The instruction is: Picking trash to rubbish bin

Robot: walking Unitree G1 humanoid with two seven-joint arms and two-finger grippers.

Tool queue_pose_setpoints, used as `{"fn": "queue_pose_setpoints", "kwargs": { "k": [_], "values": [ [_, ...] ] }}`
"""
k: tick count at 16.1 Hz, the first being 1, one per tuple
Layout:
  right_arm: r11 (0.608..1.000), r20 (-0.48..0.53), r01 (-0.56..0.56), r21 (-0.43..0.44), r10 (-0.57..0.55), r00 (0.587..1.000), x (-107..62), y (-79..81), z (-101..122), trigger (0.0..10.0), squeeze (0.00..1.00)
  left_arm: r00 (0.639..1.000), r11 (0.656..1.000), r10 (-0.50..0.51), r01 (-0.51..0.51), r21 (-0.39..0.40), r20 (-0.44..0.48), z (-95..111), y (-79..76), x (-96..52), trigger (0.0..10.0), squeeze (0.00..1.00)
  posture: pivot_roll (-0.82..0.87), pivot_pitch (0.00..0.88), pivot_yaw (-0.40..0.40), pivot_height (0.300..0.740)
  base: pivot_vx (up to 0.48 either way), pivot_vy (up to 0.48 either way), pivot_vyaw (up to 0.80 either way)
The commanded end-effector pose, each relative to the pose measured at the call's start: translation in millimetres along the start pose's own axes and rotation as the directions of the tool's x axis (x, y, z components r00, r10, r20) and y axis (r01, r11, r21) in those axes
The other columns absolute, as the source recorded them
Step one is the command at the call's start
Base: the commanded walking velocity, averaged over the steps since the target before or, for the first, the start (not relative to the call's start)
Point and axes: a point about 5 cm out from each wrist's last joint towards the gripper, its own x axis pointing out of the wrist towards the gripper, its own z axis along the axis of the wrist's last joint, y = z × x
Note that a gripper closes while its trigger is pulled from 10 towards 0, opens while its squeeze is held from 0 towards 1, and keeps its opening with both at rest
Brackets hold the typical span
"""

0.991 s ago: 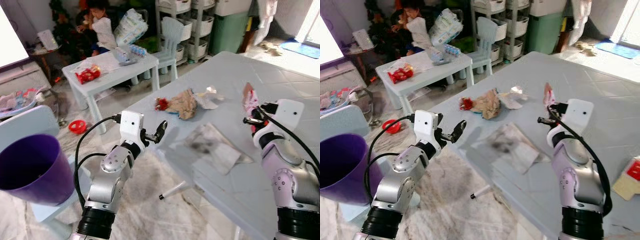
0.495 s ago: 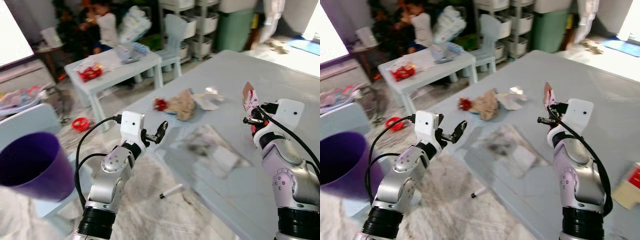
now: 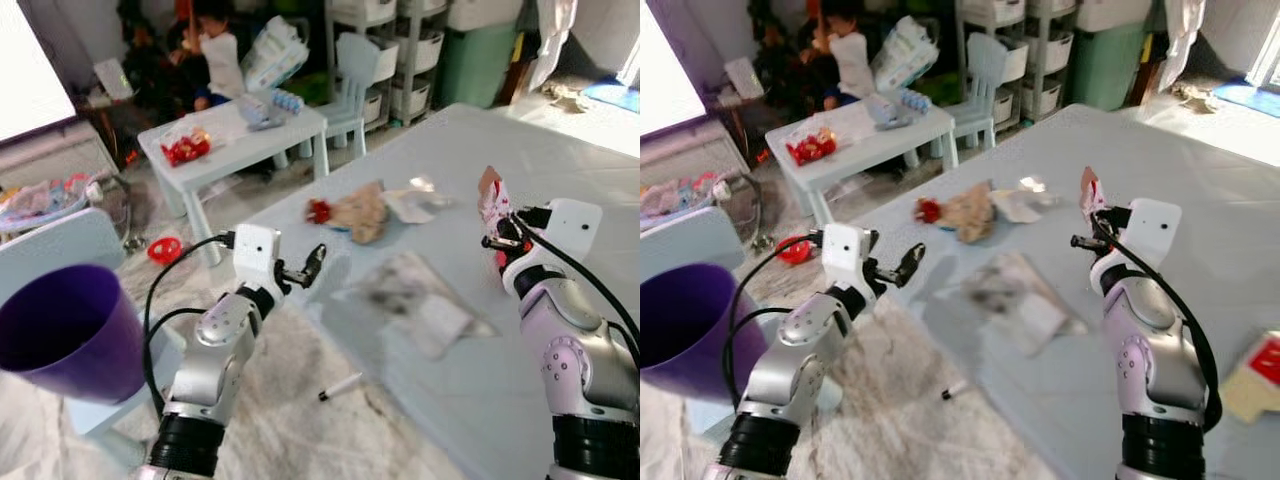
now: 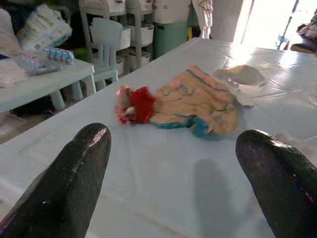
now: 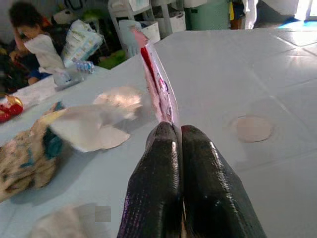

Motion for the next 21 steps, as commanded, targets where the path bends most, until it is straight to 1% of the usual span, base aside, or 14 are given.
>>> {"fn": "queue_pose_setpoints", "kwargs": {
  "k": [1, 3, 4, 8, 15, 16, 18, 19, 21],
  "values": [
    [1.000, -0.007, 0.010, 0.001, -0.010, 1.000, 1.1, -1.3, 0.1, 0.0, 0.00, 1.000, 1.000, -0.013, 0.013, 0.014, 0.009, 3.7, -2.6, 3.4, 10.0, 0.00, -0.03, 0.000, 0.042, 0.740, 0.000, -0.360, 0.00],
    [1.000, -0.008, 0.008, 0.000, -0.008, 1.000, 1.5, -1.1, 0.2, 0.0, 0.00, 1.000, 1.000, -0.011, 0.011, 0.014, 0.010, 3.6, -2.5, 3.4, 10.0, 0.00, -0.03, 0.000, 0.041, 0.740, 0.000, -0.341, 0.00],
    [1.000, -0.009, 0.006, 0.000, -0.006, 1.000, 1.5, -0.9, -0.1, 0.0, 0.00, 1.000, 1.000, -0.002, 0.003, -0.022, 0.026, 4.2, -2.4, 3.0, 10.0, 0.00, -0.03, 0.000, 0.041, 0.740, 0.000, 0.000, 0.00],
    [1.000, -0.012, 0.005, 0.000, -0.005, 1.000, 1.0, -1.1, -0.3, 0.0, 0.00, 1.000, 1.000, 0.004, -0.003, -0.028, 0.027, 4.5, -2.2, 2.5, 10.0, 0.00, -0.03, 0.000, 0.038, 0.740, 0.000, 0.000, 0.00],
    [1.000, -0.015, 0.002, -0.001, -0.002, 1.000, 0.6, -1.5, -0.6, 0.0, 0.00, 0.999, 0.998, 0.031, -0.030, -0.054, 0.029, 4.5, 2.6, 1.9, 10.0, 0.00, -0.04, 0.000, 0.035, 0.740, 0.000, 0.000, 0.00],
    [1.000, -0.015, 0.003, -0.001, -0.003, 1.000, 0.7, -1.8, -0.2, 0.0, 0.00, 0.999, 0.997, 0.038, -0.036, -0.070, 0.026, 4.1, 3.3, 1.9, 10.0, 0.00, -0.04, 0.000, 0.034, 0.740, 0.000, 0.000, 0.00],
    [1.000, -0.015, 0.002, -0.002, -0.002, 1.000, 0.8, -2.2, 0.1, 0.0, 0.00, 0.999, 0.994, 0.035, -0.034, -0.104, 0.011, 2.2, 2.7, 2.5, 10.0, 0.00, -0.04, 0.000, 0.033, 0.740, 0.000, 0.375, 0.00],
    [1.000, -0.015, 0.002, -0.002, -0.002, 1.000, 0.9, -2.4, 0.3, 0.0, 0.00, 0.999, 0.995, 0.039, -0.037, -0.094, 0.016, 2.8, 2.8, 2.6, 10.0, 0.00, -0.04, 0.000, 0.033, 0.740, 0.000, 0.480, 0.00],
    [1.000, -0.014, 0.002, -0.003, -0.002, 1.000, 1.1, -2.9, 0.5, 0.0, 0.00, 0.999, 0.995, 0.043, -0.041, -0.088, 0.017, 2.4, 3.1, 2.6, 10.0, 0.00, -0.04, 0.000, 0.032, 0.740, 0.000, 0.000, 0.00]
  ]
}}
